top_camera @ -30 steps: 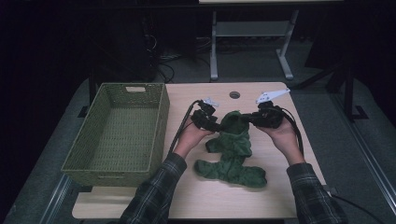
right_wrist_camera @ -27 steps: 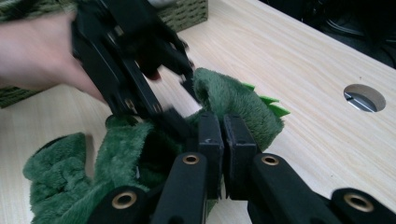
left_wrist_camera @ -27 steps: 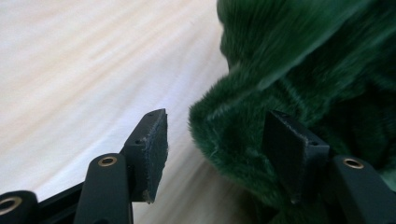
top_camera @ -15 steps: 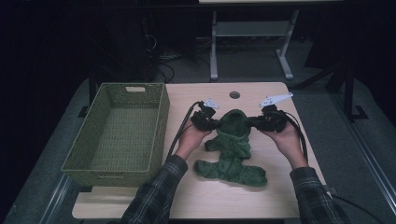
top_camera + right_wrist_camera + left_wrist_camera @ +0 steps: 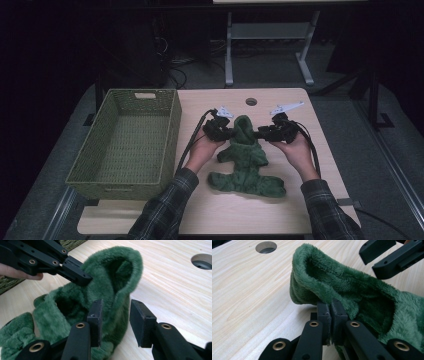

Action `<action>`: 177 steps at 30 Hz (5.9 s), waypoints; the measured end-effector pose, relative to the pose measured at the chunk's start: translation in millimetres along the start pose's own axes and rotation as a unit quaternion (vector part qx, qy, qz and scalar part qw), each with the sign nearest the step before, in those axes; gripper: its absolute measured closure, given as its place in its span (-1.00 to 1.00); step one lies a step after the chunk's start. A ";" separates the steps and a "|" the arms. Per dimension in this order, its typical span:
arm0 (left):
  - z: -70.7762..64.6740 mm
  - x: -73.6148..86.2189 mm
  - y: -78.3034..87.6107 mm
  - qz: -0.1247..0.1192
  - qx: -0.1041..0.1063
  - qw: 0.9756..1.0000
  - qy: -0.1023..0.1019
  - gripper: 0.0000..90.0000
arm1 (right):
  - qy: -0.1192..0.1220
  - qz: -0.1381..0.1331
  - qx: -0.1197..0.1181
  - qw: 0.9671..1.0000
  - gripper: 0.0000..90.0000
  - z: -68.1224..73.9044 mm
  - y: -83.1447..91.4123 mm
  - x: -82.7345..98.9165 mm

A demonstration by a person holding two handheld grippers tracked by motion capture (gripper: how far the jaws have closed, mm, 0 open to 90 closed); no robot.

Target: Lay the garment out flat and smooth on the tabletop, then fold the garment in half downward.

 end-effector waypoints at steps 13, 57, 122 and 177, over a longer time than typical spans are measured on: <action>6.0 8.4 12.4 -0.020 -0.021 1.000 0.010 0.93 | 0.006 0.038 0.049 0.998 0.95 -8.5 -1.8 16.2; -17.1 32.9 46.4 0.001 0.010 1.000 0.026 -0.55 | -0.009 -0.007 0.078 0.997 0.20 -4.5 51.3 37.0; -98.7 166.8 83.6 0.020 -0.017 0.999 -0.022 -0.72 | 0.144 0.041 -0.089 0.985 0.91 165.0 -46.5 49.0; -98.8 166.2 82.9 0.019 -0.017 0.999 -0.022 -0.72 | 0.053 0.040 -0.040 0.997 1.00 92.2 10.5 96.4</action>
Point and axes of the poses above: each handheld gripper's, and its own axes: y roughly backward along the jaws, x roughly out of its underside, z roughly to its left, the point moved 6 cm from there along -y, roughly forward along the jaws, and after that the axes turned 1 degree about -x, right-handed, at the moved point
